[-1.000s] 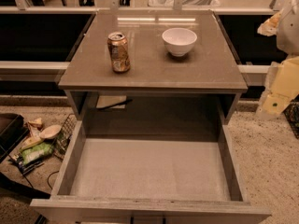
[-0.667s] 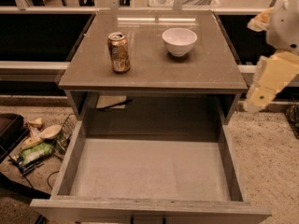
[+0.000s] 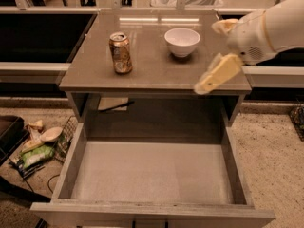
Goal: Place orange can into top drawer
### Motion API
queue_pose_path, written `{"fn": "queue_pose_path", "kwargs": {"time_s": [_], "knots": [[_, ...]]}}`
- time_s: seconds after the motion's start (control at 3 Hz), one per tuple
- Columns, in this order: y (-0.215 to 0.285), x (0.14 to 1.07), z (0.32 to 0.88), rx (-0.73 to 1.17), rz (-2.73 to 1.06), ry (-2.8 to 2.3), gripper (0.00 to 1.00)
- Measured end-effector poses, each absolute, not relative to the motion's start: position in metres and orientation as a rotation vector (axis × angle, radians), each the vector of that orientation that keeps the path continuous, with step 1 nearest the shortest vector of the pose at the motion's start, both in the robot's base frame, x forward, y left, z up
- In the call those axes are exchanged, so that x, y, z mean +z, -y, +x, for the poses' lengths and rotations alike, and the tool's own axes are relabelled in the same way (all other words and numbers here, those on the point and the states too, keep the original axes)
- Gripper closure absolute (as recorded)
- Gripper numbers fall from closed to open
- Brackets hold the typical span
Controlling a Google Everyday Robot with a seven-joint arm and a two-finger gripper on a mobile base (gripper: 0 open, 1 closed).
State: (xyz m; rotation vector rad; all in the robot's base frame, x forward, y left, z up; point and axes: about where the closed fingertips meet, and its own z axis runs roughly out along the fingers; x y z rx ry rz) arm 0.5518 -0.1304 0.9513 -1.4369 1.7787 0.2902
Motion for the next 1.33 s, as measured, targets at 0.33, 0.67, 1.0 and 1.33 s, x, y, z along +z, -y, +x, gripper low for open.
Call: {"fn": "queue_pose_path", "kwargs": {"time_s": [0.33, 0.67, 1.0, 1.33], "knots": [[0.095, 0.953, 0.598, 0.381, -1.314, -1.626, 0.0], [0.058, 0.955, 0.637, 0.461, -1.229, -1.539, 0.0], [0.057, 0.953, 0.641, 0.466, -1.217, -1.538, 0.0], [0.047, 0.949, 0.651, 0.494, -1.225, -1.536, 0.0]]}}
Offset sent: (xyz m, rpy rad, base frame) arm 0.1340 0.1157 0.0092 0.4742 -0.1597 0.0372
